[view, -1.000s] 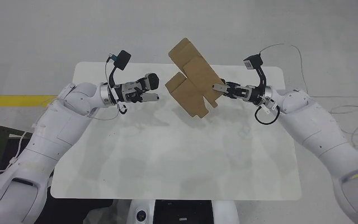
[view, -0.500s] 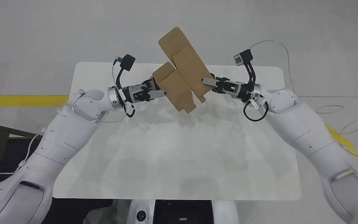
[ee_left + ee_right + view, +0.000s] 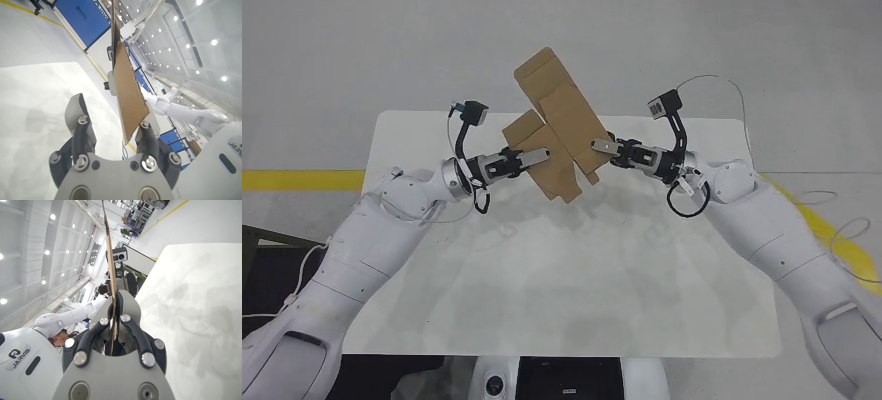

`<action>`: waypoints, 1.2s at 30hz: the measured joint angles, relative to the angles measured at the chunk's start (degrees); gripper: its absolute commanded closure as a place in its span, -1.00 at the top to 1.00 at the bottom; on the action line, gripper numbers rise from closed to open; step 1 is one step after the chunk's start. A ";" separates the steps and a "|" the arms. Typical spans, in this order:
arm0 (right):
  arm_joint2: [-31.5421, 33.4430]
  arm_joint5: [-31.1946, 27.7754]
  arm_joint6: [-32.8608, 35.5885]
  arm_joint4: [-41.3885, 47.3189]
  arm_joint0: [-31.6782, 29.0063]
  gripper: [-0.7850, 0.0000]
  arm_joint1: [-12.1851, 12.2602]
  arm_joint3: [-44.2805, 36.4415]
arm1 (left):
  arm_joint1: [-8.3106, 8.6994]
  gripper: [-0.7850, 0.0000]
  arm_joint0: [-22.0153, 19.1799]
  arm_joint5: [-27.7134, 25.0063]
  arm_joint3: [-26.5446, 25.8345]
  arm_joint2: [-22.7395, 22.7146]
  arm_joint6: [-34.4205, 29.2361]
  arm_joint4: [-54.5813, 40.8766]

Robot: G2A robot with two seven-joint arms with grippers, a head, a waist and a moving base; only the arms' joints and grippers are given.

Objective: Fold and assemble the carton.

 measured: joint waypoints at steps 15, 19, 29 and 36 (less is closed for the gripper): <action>4.89 -1.51 4.90 0.78 -1.30 1.00 -1.32 4.58 | -0.49 -1.00 1.45 1.74 -0.57 -3.03 -3.66 -1.46; 6.95 -4.72 9.20 -0.82 -1.06 1.00 -0.81 7.41 | -0.41 -1.00 1.37 1.66 1.09 -3.72 -8.26 -3.09; 5.77 -2.00 12.65 -9.67 -0.15 1.00 1.47 1.86 | -0.12 -1.00 0.38 2.31 0.65 -2.54 -28.33 -9.41; 1.67 -2.29 12.36 -12.56 1.46 1.00 3.25 -2.53 | 0.61 -1.00 1.58 4.94 -3.10 -0.18 -30.79 -9.96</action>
